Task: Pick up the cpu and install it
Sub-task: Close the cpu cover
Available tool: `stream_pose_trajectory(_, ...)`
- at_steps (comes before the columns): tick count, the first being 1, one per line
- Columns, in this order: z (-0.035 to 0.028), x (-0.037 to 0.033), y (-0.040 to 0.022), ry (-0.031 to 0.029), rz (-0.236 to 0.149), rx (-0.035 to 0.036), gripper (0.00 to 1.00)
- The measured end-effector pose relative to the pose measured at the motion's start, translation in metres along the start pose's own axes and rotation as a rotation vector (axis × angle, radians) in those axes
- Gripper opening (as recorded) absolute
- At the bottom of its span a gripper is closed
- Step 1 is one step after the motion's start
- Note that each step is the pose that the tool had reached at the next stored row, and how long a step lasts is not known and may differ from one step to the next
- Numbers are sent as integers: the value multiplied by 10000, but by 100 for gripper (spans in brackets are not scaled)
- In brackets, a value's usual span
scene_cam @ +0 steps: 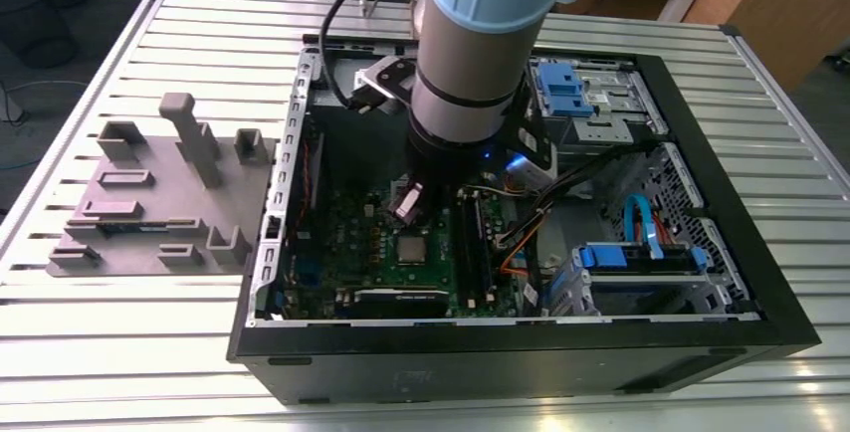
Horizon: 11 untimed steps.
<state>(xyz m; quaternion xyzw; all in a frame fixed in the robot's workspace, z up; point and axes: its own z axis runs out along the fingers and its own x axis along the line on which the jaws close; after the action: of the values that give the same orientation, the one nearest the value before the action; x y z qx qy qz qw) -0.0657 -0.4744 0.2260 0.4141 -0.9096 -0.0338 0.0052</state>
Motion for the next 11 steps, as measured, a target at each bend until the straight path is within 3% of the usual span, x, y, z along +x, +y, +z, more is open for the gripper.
stream_pose_trajectory(4,12,-67,39,3,-48,-1,10)
stream_pose_trajectory(9,18,-70,41,43,-677,-13,10)
stream_pose_trajectory(11,19,-80,35,43,-700,-15,10)
